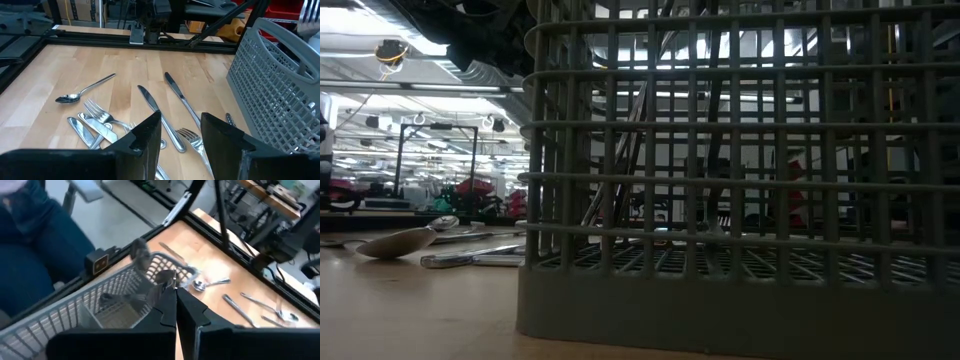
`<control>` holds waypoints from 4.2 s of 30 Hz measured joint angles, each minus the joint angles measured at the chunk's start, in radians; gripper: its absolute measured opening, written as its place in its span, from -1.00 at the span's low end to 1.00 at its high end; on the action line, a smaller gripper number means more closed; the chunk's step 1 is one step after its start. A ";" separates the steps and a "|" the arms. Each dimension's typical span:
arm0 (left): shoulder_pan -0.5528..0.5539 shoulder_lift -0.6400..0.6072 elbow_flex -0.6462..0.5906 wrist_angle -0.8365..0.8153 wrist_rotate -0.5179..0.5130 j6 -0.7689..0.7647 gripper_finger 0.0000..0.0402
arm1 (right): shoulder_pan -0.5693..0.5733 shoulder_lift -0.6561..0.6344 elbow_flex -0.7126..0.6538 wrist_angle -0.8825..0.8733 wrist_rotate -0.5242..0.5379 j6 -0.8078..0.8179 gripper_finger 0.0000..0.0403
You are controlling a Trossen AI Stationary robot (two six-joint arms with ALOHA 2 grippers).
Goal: Sort silverware
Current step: Put the fork into the gray silverware rack, then put the spoon into the gray silverware rack
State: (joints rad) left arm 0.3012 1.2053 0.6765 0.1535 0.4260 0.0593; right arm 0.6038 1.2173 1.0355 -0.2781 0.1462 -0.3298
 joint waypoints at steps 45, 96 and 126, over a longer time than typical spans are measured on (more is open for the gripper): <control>0.058 -0.153 0.000 -0.213 -0.176 -0.150 -0.35 | 0.025 0.155 0.059 0.038 0.031 -0.095 -0.86; -0.667 0.136 0.001 -0.736 -0.364 -0.310 -0.35 | -0.281 0.075 0.354 -0.329 0.252 -0.114 -0.86; -0.652 0.276 0.004 -0.669 -0.409 -0.297 -0.96 | -0.290 0.075 0.354 -0.409 0.253 -0.112 -0.86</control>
State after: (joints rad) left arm -0.3511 1.4817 0.6807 -0.5159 0.0174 -0.2375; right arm 0.3134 1.2926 1.3899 -0.6870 0.3996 -0.4416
